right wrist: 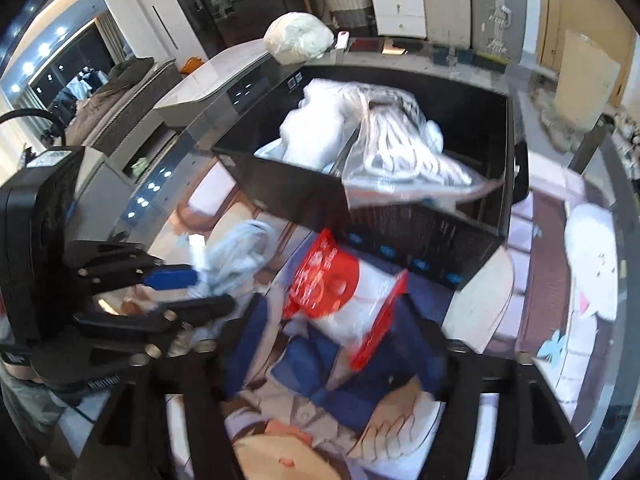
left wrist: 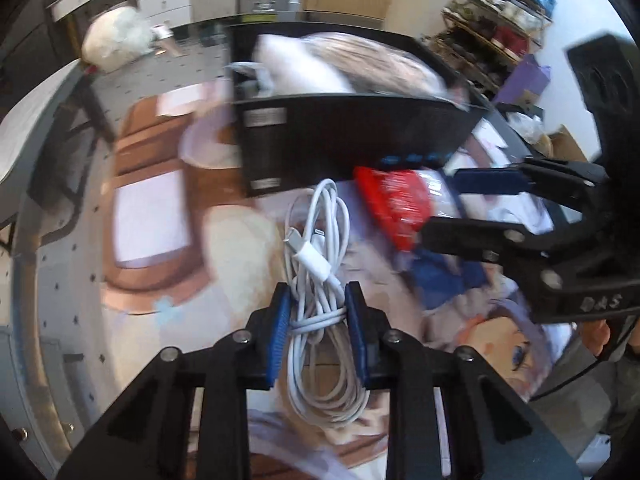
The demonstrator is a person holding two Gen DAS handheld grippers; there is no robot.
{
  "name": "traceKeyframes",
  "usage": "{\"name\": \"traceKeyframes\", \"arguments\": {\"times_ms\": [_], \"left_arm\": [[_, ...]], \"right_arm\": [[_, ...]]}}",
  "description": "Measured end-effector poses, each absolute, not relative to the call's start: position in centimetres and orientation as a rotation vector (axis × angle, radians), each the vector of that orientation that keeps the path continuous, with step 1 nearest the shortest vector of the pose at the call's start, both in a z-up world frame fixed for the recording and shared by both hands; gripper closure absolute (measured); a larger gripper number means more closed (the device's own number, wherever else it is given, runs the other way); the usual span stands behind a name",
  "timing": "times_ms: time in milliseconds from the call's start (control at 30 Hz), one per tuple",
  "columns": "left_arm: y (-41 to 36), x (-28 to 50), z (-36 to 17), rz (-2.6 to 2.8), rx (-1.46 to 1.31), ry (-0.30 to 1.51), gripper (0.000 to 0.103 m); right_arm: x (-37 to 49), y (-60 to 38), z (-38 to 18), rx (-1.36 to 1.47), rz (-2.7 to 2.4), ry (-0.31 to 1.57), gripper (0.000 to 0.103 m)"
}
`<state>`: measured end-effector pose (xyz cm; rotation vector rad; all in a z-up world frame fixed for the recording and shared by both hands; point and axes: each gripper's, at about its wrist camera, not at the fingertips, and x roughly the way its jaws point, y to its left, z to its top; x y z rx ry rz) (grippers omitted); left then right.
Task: Organize soft objects
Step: 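Grasp the white cable coil with the left gripper while the right gripper grasps the red balloon glue packet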
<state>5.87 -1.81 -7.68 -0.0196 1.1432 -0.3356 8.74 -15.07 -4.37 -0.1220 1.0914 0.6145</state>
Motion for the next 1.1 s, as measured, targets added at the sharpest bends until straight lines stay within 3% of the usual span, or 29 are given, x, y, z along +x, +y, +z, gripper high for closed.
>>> {"name": "traceKeyframes", "arguments": {"times_ms": [333, 467, 700, 800, 900, 1000, 1100], "left_arm": [[0.6, 6.7, -8.2, -0.264, -0.058, 1.13, 0.077], [0.9, 6.9, -8.2, -0.267, -0.09, 1.132, 0.077], [0.1, 7.0, -8.2, -0.256, -0.064, 1.115, 0.076], [0.2, 6.6, -8.3, -0.261, -0.058, 1.109, 0.072], [0.3, 6.2, -8.3, -0.277, -0.055, 1.107, 0.057], [0.1, 5.9, -8.3, -0.3, -0.059, 1.1, 0.056], [-0.1, 5.9, -8.3, -0.293, -0.045, 1.099, 0.055]], "right_arm": [[7.9, -14.0, -4.8, -0.134, 0.705, 1.128, 0.025], [6.8, -13.5, -2.9, -0.245, 0.7, 0.98, 0.021], [8.0, -10.2, -3.8, -0.332, 0.82, 0.935, 0.02], [8.9, -10.1, -5.1, -0.344, 0.778, 0.998, 0.02], [8.3, -11.8, -5.7, -0.305, 0.776, 1.058, 0.02], [6.7, -12.7, -6.0, -0.278, 0.813, 1.159, 0.02], [5.1, -13.1, -4.8, -0.27, 0.854, 1.134, 0.02]]}}
